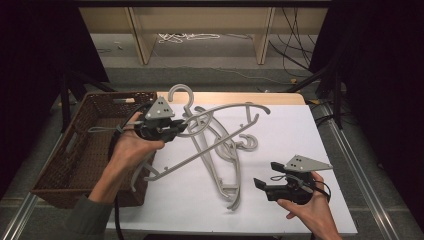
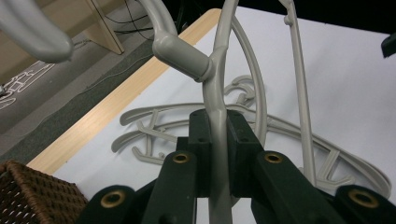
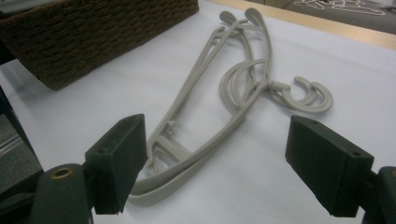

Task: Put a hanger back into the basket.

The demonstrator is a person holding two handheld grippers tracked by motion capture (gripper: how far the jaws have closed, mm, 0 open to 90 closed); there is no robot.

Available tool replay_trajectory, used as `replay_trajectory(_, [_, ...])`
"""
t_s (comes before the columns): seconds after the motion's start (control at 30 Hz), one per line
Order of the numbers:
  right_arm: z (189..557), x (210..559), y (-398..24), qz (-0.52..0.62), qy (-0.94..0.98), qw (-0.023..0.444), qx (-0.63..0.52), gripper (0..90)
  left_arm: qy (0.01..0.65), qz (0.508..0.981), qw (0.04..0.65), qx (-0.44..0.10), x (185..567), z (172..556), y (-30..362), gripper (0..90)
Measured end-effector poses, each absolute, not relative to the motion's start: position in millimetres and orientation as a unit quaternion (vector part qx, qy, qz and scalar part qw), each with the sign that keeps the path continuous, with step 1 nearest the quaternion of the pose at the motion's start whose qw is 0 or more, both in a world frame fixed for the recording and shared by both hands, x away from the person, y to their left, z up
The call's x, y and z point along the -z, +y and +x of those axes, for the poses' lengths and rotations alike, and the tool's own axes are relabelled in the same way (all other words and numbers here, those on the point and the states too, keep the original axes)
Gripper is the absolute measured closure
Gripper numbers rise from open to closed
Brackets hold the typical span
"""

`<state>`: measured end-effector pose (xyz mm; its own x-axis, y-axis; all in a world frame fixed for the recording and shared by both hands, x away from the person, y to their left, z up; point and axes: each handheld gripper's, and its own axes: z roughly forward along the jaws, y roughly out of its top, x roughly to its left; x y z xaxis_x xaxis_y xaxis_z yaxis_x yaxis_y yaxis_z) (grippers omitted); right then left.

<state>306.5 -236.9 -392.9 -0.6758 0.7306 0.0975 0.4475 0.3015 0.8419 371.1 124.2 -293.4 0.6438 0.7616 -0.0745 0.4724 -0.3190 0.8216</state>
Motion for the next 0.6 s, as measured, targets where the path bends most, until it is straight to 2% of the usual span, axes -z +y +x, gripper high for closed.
replay_trajectory(0.03, [306.5, 392.9, -236.9, 0.372, 0.792, 0.154, -0.459, 21.7, 0.388, 0.795, 0.436, -0.166, 293.4, 371.1, 124.2, 82.1])
replay_trajectory(0.07, [306.9, 394.7, -235.7, 0.37, 0.792, 0.157, -0.46, 21.8, 0.217, 0.854, 0.402, -0.249, 280.9, 396.2, 143.0, 82.1])
replay_trajectory(0.1, [307.0, 394.8, -235.3, 0.369, 0.794, 0.156, -0.458, 21.8, 0.267, 0.839, 0.416, -0.225, 279.8, 392.4, 146.5, 82.1])
replay_trajectory(0.27, [307.2, 395.9, -234.9, 0.37, 0.797, 0.153, -0.453, 21.8, 0.287, 0.833, 0.41, -0.236, 270.6, 397.0, 166.6, 82.1])
replay_trajectory(0.6, [309.3, 400.5, -235.5, 0.378, 0.795, 0.149, -0.45, 21.8, 0.34, 0.815, 0.387, -0.266, 267.1, 406.7, 234.5, 82.1])
